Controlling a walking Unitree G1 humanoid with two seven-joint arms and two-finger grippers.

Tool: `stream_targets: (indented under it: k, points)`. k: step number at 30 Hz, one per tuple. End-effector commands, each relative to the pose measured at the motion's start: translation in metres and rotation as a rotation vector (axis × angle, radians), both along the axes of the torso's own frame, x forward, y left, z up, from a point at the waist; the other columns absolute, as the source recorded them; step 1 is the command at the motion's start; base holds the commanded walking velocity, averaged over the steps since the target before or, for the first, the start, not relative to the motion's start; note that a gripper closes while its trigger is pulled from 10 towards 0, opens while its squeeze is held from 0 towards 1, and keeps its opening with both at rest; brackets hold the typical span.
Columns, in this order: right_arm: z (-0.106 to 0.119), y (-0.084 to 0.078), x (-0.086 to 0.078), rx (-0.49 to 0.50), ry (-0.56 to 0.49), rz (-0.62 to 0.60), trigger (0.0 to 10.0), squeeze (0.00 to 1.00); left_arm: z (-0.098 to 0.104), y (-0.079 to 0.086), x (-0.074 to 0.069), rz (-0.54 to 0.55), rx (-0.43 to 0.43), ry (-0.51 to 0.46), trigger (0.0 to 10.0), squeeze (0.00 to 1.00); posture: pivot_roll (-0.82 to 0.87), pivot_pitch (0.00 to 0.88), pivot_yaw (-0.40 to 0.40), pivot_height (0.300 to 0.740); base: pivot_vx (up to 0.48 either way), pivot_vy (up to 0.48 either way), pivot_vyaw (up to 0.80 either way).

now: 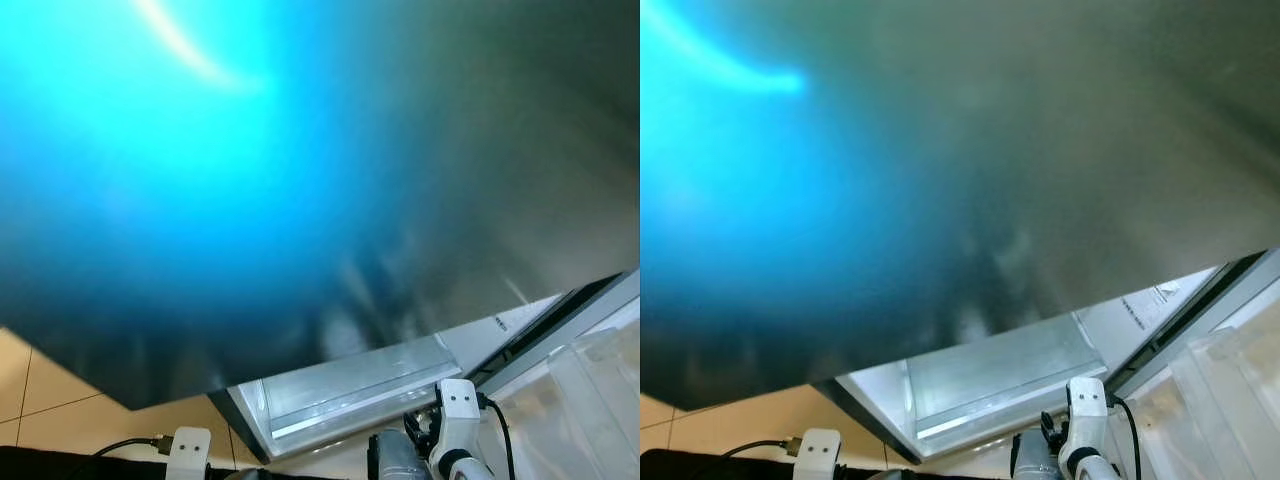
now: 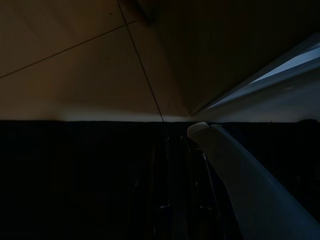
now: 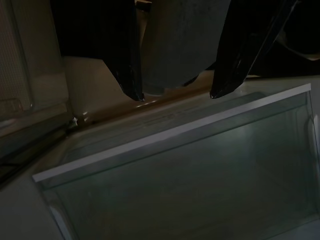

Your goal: Restocking fridge

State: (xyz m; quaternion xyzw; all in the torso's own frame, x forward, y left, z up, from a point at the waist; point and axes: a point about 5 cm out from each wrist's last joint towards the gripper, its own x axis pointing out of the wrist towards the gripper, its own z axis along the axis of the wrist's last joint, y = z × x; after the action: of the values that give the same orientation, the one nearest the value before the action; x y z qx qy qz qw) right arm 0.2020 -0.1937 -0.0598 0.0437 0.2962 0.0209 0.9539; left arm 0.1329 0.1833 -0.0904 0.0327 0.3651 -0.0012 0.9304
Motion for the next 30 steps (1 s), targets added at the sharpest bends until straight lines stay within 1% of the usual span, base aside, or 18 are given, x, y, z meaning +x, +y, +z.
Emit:
stream_targets:
  k: [1,16,20,23,30]
  points:
    - [-0.0057,0.0009,-0.0086,0.005,0.035,-0.003,10.0,0.00,-0.0060,-0.0049,-0.0131,-0.002,-0.012,0.053,10.0,0.00,-0.10,0.144,0.023,0.645,0.000,0.000,0.00]
    - [-0.0057,0.0010,-0.0087,0.003,0.036,-0.002,10.0,0.00,-0.0060,-0.0045,-0.0134,-0.009,-0.009,0.055,10.0,0.00,-0.10,0.136,0.026,0.645,0.000,0.000,0.00]
    - [-0.0055,0.0016,-0.0086,0.010,0.036,0.021,10.0,0.00,-0.0061,-0.0047,-0.0135,-0.013,-0.009,0.055,10.0,0.00,-0.10,0.131,0.025,0.645,0.000,0.000,0.00]
    - [-0.0055,0.0008,-0.0086,0.007,0.036,0.012,10.0,0.00,-0.0060,-0.0048,-0.0134,-0.015,-0.009,0.055,10.0,0.00,-0.10,0.129,0.024,0.657,0.000,0.000,0.00]
    - [-0.0050,-0.0014,-0.0082,-0.006,0.030,-0.010,10.0,0.00,-0.0060,-0.0049,-0.0132,-0.018,-0.008,0.056,10.0,0.00,-0.10,0.127,0.025,0.657,0.000,0.000,0.00]
